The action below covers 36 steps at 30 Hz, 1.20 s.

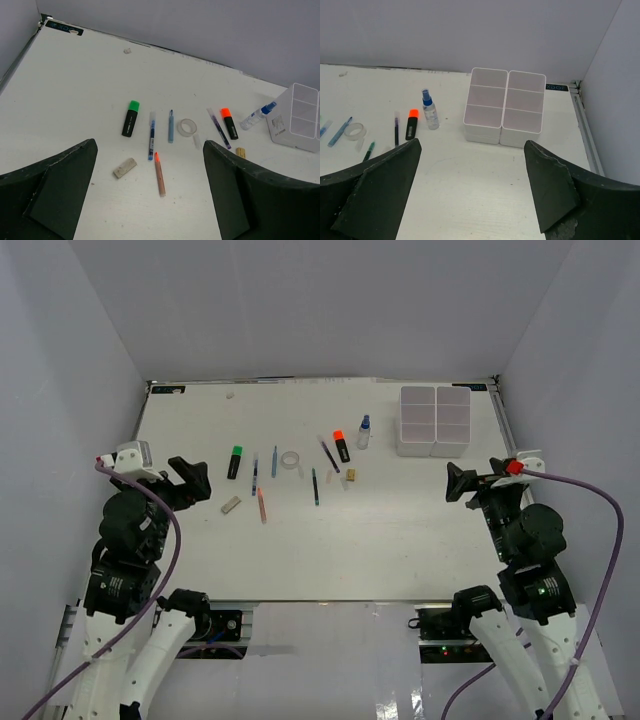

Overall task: Sort the stationery into containers
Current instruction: Pick up the stationery from the center of the board.

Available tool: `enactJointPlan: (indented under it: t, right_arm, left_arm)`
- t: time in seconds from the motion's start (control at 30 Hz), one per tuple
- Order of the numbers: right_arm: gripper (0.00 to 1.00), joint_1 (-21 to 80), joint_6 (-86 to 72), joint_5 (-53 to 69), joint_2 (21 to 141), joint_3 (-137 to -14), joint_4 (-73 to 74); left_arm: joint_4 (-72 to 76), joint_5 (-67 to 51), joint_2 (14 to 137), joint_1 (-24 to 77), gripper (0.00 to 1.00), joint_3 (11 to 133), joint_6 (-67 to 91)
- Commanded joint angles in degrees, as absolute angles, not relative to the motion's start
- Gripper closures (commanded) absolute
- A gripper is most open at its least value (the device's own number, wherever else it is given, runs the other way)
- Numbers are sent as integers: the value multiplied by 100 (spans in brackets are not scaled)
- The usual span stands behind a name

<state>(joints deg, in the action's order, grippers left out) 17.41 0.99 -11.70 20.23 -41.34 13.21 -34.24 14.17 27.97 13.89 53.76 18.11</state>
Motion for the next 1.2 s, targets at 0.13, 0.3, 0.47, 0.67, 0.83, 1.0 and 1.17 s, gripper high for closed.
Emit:
enactJointPlan:
  t: [0.13,0.3,0.47,0.67,0.83,1.0,1.17]
  right_arm:
    - [10,1793,-62,-353,3249,-4446,1274]
    - [10,1784,-87,-307,4463,-5474,1582]
    - [10,1793,-167,289,5755,-6160,1310]
    - [10,1916,-27,659,7135,-6794,487]
    - [0,2083,246,800,8050,-6820,-298]
    - [13,2223,413,694,8639,-6803,-983]
    - [18,2241,431,554,9447,-6961,-1476]
  left_arm:
    - [-3165,1257,3242,1406,2,5159,1811]
    - [-2875,1169,4015,1415,2,5360,1705]
    - [-2278,1230,4728,1406,2,5388,1749]
    - [-1328,1108,5597,1406,2,5379,1828]
    - [-633,1072,6126,1389,2,5115,1854]
    - [-554,721,6232,1248,2,4896,1837]
    - [-685,756,6082,1248,2,4720,1819]
